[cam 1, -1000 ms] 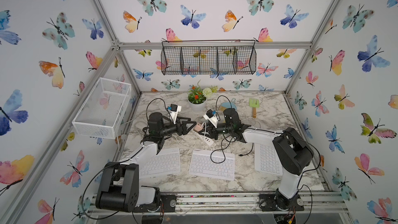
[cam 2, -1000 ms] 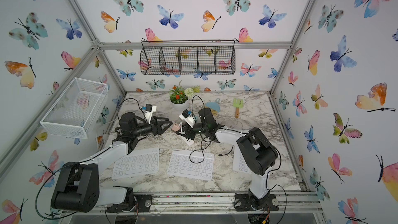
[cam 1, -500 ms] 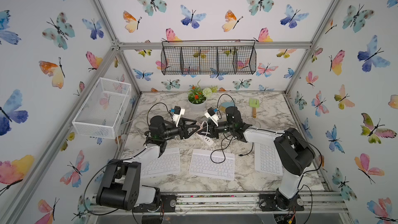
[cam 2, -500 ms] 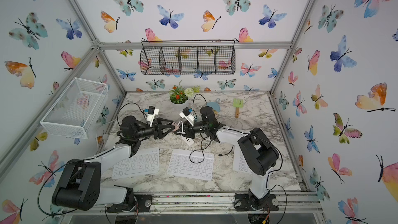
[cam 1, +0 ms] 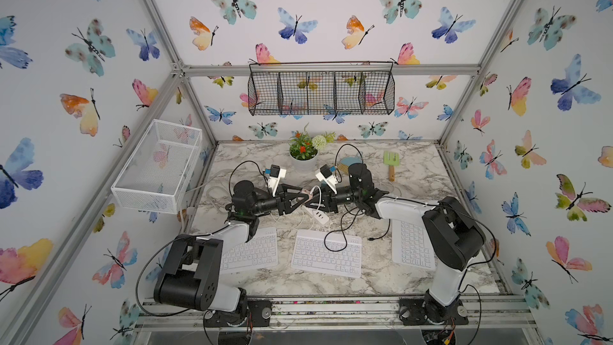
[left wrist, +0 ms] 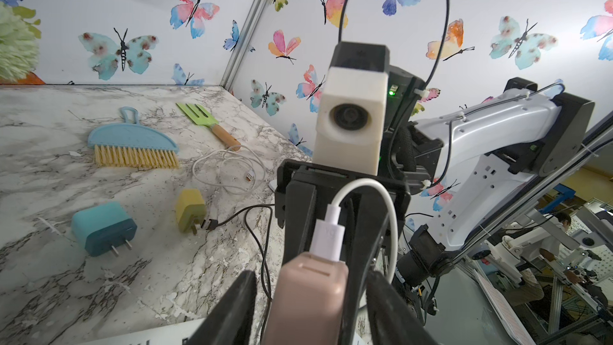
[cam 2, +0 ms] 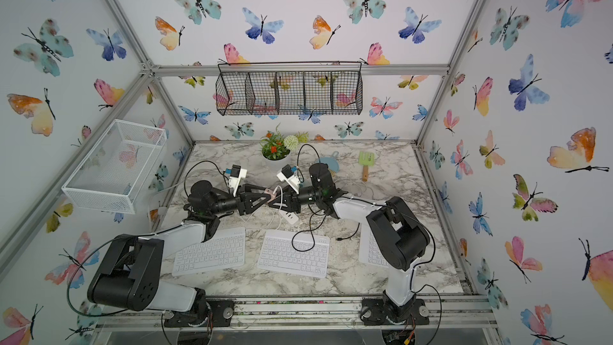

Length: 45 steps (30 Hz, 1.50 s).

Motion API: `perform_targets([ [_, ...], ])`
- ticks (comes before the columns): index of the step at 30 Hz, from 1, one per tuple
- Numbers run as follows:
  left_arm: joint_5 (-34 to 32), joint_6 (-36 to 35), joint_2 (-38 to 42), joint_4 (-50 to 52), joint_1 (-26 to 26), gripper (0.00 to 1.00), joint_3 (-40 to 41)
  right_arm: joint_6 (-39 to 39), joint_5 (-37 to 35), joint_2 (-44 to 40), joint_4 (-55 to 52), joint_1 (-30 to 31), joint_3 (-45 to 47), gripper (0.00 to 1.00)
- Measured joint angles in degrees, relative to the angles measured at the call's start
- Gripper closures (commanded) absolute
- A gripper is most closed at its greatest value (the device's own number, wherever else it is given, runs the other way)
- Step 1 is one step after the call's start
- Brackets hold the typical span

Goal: Unplug the wireless keyboard
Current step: Remove the power cord from the plug.

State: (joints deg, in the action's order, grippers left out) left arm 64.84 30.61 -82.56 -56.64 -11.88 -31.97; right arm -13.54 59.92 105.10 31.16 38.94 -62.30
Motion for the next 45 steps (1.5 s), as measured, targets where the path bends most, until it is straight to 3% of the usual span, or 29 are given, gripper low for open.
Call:
perform_targets([
  [11,1.9,1.7,-1.7,-2.8,-0.3,0.68,0.0,-0.9,1.8,0.0,0.6,0.0,-0.1,0.81],
  [17,4.1,1.8,-1.8,-4.3,-0.3,0.88,-0.1,-1.9,3.6,0.0,0.6,0.0,-0.1,0.79],
  [23,3.5,1.2,-2.2,-2.1,-0.3,0.98,-0.5,0.5,2.6,0.0,-1.6,0.0,-0.1,0.58],
  [27,0.5,-1.7,-2.2,4.3,-0.1,1.00,-1.7,6.0,-6.1,-0.5,-6.9,-0.2,-0.1,0.38],
  [30,-1.9,-3.9,-2.1,8.2,0.2,1.00,-2.4,8.7,-15.1,-2.0,-11.0,-0.6,0.3,0.33],
  [38,-11.7,-12.4,-1.4,23.8,0.1,1.00,-6.9,7.5,-36.3,-4.1,-17.2,-3.3,1.4,0.33],
  [45,-27.8,-18.2,-1.3,34.9,-1.7,1.00,-9.6,-1.2,-41.0,-6.6,-19.7,-3.3,1.3,0.39],
])
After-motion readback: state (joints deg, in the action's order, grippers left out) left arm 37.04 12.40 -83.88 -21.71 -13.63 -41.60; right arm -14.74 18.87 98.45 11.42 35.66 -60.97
